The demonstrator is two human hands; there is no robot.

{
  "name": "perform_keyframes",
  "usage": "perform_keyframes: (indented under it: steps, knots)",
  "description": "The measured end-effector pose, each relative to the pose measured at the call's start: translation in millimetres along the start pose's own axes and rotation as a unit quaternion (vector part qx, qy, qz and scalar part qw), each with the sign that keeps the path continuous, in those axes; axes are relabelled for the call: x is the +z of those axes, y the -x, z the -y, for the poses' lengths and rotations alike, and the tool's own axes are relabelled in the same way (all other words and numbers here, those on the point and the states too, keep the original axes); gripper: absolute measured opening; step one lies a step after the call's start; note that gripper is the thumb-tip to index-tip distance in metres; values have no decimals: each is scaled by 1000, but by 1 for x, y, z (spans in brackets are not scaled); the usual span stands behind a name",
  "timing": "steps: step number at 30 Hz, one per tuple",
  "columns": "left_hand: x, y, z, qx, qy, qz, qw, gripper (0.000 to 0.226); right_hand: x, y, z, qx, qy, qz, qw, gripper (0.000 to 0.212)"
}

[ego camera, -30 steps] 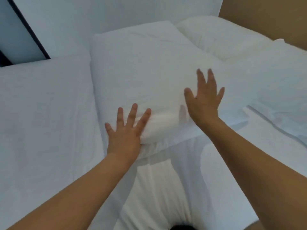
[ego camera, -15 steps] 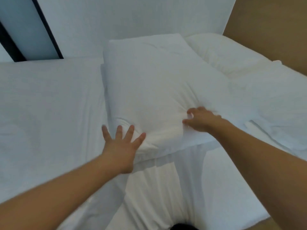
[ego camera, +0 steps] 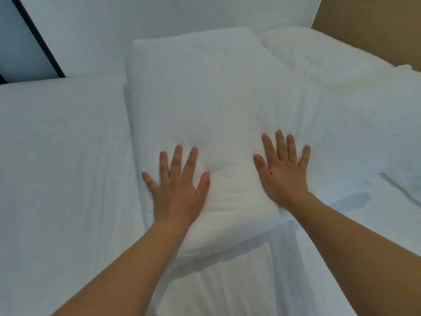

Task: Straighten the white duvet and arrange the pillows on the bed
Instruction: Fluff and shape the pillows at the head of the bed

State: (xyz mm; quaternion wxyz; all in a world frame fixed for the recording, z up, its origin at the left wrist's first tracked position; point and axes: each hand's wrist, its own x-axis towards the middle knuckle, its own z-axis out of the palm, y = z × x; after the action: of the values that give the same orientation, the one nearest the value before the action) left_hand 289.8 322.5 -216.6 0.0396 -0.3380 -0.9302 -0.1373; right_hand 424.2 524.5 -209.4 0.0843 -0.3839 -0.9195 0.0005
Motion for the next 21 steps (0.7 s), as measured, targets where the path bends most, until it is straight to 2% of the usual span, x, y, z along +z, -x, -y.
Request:
perform_keyframes:
  steps: [2, 5, 8, 9, 10, 12, 14, 17, 19, 21]
  knots:
    - [1, 9, 4, 10, -12, 3, 1000, 63, 7, 4, 3, 4, -4, 6, 1000, 63]
    - [-10, 48, 13, 22, 6, 81, 996, 64, -10, 25, 2, 14, -33, 79, 996, 65]
    - [-50, 110, 22, 11, -10, 260, 966, 64, -53, 89, -4, 10, -36, 226, 973, 72]
    - [-69, 123, 23, -1, -19, 313, 950, 72, -75, 112, -9, 4, -42, 269, 962, 76]
    - [-93, 127, 21, -7, -45, 354, 934, 84, -101, 128, -14, -3, -66, 289, 955, 76]
    - [-145, 120, 7, 14, -81, 385, 919, 89, -156, 145, -21, -21, -148, 244, 958, 67]
    - [-195, 107, -17, 32, -32, 337, 940, 82, -210, 153, -28, -28, -186, 149, 971, 61]
    - [-249, 101, -56, 85, 7, 152, 985, 69, -253, 158, -46, -45, -153, 46, 986, 63]
    - [-257, 122, -83, 112, 29, 39, 993, 64, -259, 171, -58, -59, -110, -2, 992, 65]
    - [-245, 146, -113, 121, 55, -36, 990, 60, -263, 193, -70, -62, -107, -57, 991, 64]
